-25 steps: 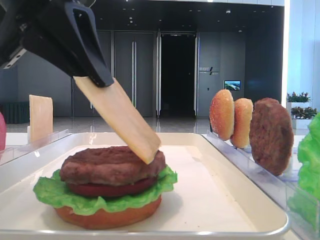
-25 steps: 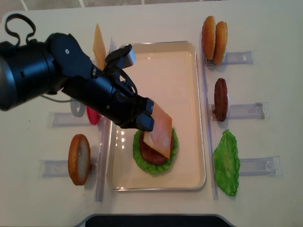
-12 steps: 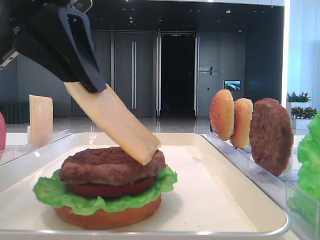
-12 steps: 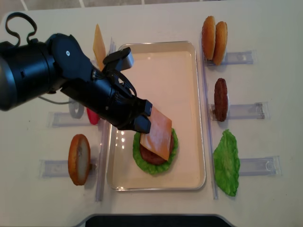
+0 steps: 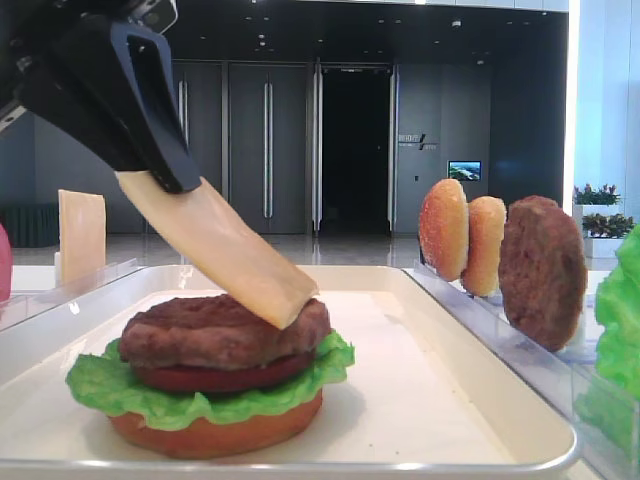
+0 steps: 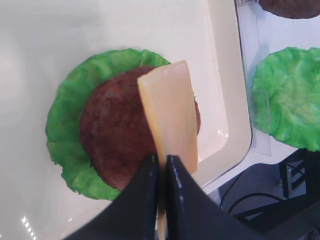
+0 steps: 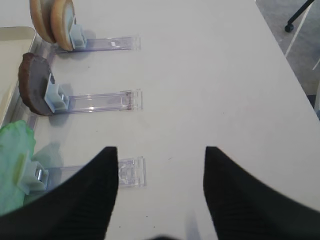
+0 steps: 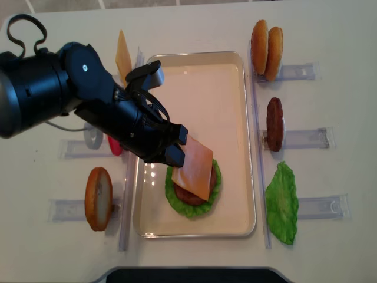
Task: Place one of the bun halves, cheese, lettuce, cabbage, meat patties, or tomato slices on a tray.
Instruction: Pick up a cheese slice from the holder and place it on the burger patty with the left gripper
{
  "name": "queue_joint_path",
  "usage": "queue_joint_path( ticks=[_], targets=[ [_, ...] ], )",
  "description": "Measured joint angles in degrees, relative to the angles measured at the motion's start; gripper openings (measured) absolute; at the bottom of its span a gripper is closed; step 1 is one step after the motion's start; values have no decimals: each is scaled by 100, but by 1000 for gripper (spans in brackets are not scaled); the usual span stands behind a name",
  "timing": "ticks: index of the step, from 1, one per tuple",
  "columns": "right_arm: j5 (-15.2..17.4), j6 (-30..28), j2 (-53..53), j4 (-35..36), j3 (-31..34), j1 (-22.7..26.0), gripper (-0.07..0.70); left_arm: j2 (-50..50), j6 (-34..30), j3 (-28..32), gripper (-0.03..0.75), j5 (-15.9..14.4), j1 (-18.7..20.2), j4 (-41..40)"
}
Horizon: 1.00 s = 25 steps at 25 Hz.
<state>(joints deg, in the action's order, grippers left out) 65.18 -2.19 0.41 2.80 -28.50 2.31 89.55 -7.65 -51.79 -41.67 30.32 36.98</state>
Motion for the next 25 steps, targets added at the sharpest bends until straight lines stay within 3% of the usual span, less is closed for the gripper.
queue_joint_path(
  ticks=[6,16,25],
  targets=[
    [0,0,0,0,0,0,398,0,145,0,55,-6,0,-116],
    [0,0,0,0,0,0,398,0,361,0,229,-69,0,-253],
    [0,0,0,0,0,0,398,0,503,0,436,-216,0,-293]
  ],
)
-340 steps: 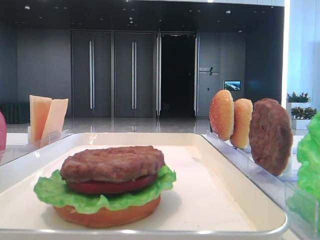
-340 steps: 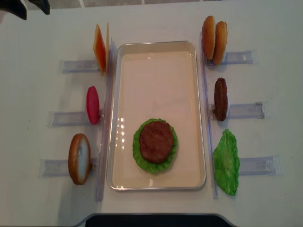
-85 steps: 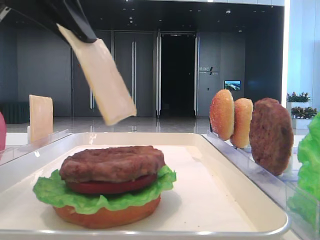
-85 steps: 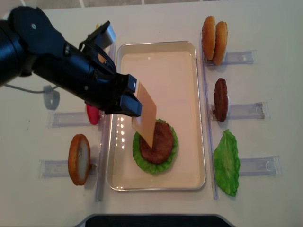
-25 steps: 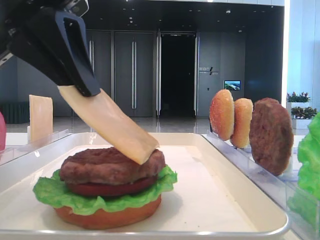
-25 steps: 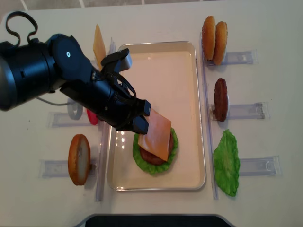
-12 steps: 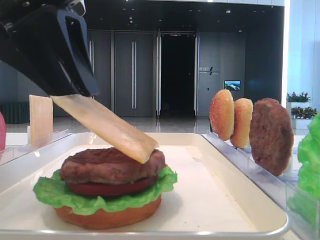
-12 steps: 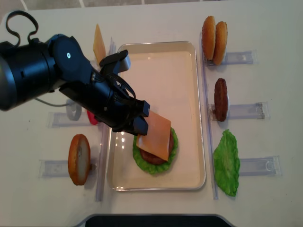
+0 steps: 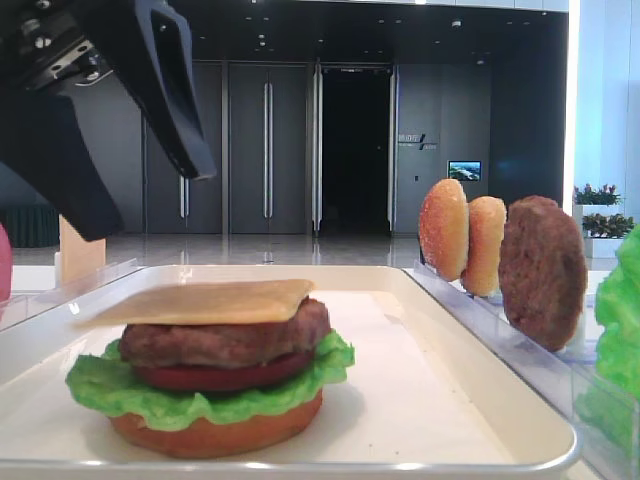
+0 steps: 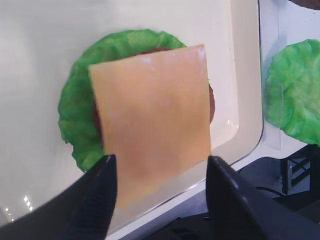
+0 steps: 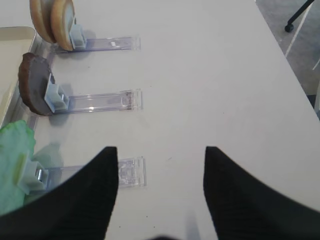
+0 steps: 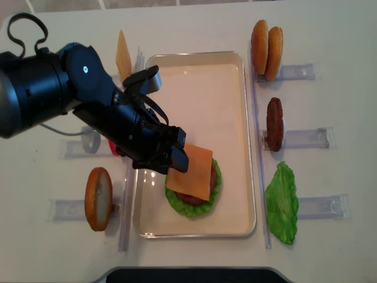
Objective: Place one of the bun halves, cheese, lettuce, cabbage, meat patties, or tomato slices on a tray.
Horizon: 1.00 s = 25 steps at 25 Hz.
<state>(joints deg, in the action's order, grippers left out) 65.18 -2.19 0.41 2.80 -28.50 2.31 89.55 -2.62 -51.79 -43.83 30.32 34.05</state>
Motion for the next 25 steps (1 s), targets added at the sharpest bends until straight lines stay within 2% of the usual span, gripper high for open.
queue_joint_path(
  ticks=[6,12,19,24,25],
  targets=[
    [0,0,0,0,0,0,398,0,163,0,543,-127,0,-216],
    [0,0,0,0,0,0,398,-12,430,-201,565,-506,0,-799],
    [0,0,0,0,0,0,398,-44,825,-770,566,-1470,0,-1697],
    [0,0,0,0,0,0,398,-44,1307,-1202,566,-2379,0,-2601],
    [0,0,0,0,0,0,398,-44,1390,-1259,566,-2467,0,-2790]
  ],
)
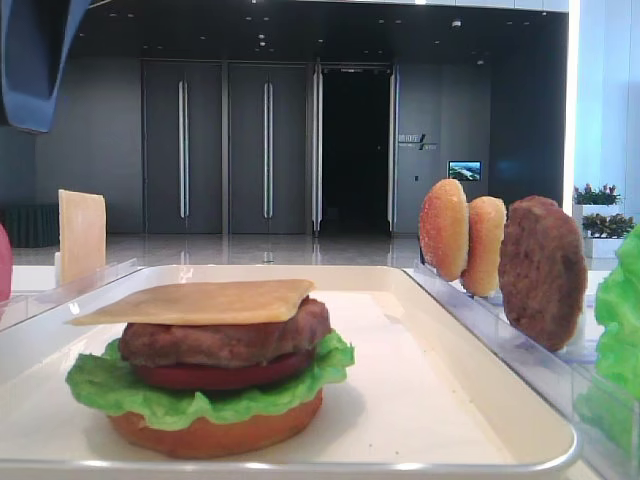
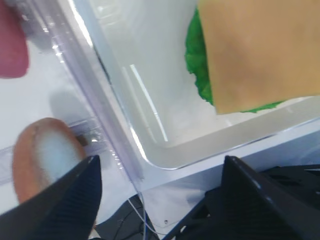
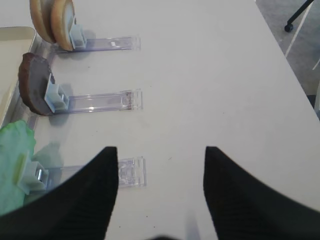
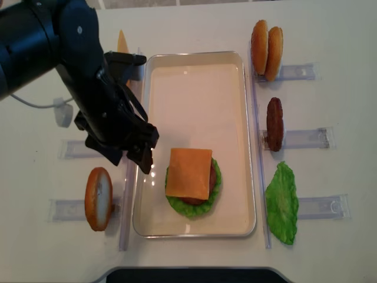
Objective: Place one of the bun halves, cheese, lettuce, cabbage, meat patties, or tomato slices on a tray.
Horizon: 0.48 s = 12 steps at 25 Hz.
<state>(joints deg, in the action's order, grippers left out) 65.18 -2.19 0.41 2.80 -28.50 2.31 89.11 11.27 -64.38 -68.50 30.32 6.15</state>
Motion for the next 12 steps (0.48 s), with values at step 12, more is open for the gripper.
queue_joint_path(
  ticks=[12],
  targets=[
    [0,0,0,0,0,0,398,0,129,-445,566,-110,-7,-456]
  ],
)
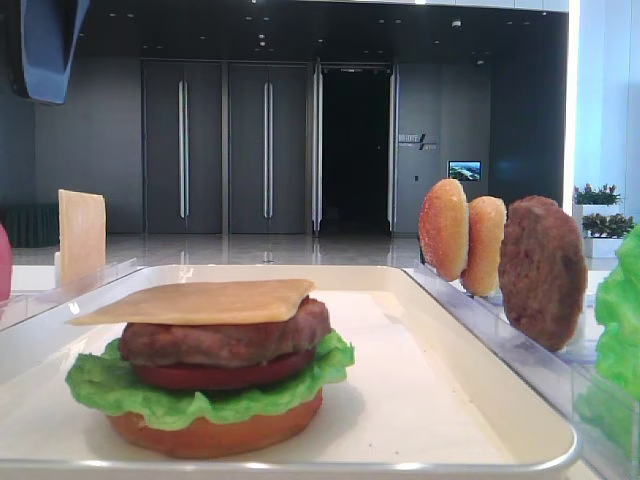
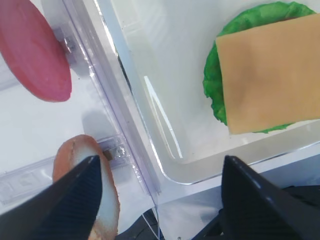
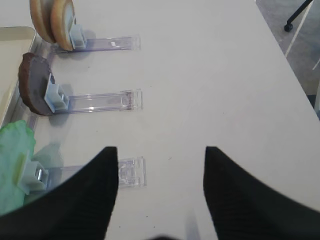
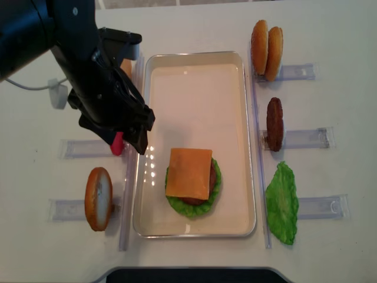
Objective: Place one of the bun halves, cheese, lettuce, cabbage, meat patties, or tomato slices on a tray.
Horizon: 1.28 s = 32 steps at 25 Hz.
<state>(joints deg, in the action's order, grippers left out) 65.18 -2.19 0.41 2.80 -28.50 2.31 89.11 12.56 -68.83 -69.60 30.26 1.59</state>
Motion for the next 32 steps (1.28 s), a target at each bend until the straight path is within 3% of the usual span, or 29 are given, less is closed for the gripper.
queue_joint_path(
  ticks=[5,15,21,25,32],
  targets=[
    [0,0,0,0,0,0,398,-94,-79,-139,566,-5,-477,-159],
    [0,0,0,0,0,0,398,-362,-500,-139,566,-11,-2113,-159],
    [0,0,0,0,0,0,398,-417,-650,-139,566,-18,-2817,-159],
    [0,0,0,0,0,0,398,-417,-706,-139,566,-23,-3016,-205],
    [0,0,0,0,0,0,398,-944,-743,115,566,-23,-3035,-216]
  ],
)
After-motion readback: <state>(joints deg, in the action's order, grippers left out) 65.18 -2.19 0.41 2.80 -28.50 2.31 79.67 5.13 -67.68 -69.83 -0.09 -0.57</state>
